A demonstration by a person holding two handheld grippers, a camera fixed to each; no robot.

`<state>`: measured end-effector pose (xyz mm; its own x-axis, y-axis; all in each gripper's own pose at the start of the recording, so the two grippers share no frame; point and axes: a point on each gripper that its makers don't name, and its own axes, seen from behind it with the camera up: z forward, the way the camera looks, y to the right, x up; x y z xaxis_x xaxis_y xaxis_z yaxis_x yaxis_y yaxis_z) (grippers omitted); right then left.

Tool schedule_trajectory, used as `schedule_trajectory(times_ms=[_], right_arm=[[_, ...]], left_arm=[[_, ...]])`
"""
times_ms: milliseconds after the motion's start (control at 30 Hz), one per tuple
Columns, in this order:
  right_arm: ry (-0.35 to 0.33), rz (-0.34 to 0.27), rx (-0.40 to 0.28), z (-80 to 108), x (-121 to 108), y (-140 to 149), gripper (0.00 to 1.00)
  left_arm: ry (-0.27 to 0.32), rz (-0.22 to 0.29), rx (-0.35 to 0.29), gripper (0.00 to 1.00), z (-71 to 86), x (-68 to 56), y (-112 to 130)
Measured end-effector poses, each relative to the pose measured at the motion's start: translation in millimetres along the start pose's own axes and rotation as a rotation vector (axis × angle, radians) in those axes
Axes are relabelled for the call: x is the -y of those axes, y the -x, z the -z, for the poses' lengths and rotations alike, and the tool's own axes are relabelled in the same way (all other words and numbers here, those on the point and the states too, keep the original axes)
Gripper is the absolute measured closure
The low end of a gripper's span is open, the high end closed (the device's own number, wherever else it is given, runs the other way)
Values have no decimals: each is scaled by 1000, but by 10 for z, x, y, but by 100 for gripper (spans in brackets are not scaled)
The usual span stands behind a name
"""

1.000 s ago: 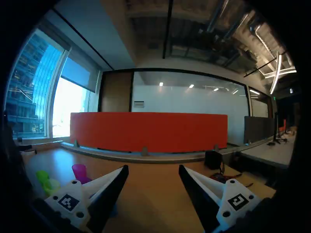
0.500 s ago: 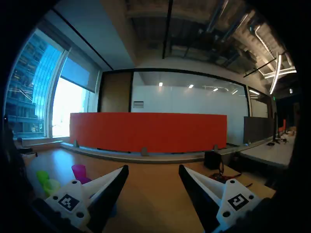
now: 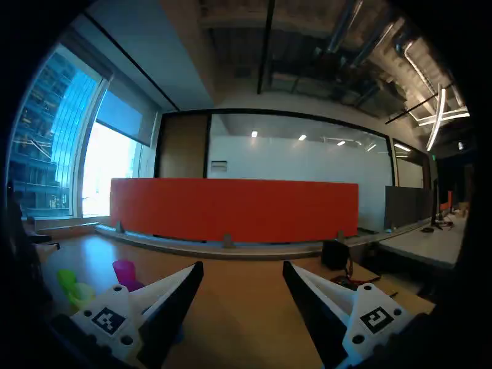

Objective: Pour water

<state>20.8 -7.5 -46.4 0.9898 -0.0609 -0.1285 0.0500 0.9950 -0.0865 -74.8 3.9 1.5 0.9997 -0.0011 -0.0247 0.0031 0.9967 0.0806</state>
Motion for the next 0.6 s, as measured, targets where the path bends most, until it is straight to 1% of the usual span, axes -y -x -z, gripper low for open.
schedule_trajectory(times_ms=[267,600], right_arm=[[-1,-2,-6,2,-18,-6,0],[-11,6,-22,72,-41,-44,0]], left_arm=[[0,0,2,1,-12,2,20],[0,-1,3,1,-12,7,22]])
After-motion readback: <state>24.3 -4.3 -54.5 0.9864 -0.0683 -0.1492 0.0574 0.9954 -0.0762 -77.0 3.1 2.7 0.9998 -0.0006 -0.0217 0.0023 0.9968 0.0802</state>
